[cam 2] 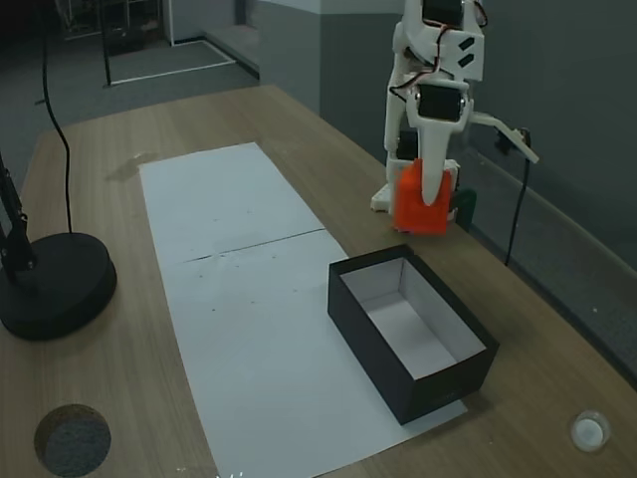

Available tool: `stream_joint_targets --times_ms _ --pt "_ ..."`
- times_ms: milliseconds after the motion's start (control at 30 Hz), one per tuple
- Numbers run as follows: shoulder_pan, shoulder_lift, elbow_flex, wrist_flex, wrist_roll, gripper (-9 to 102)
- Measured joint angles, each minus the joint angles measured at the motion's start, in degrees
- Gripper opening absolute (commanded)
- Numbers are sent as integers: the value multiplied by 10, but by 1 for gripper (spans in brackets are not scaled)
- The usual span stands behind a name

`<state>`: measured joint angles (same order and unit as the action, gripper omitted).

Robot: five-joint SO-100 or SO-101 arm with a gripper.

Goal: Grab a orange square and put it in the box.

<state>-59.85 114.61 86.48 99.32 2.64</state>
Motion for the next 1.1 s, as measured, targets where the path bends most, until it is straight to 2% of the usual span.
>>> stream_joint_targets --times_ms 267,567,867,1100 --pt "-19 -1 4 -83 -30 10" --pt "-18 -120 4 -173 -30 10" --pt "12 -171 4 -214 -30 11" --pt "25 -185 4 -214 -16 31"
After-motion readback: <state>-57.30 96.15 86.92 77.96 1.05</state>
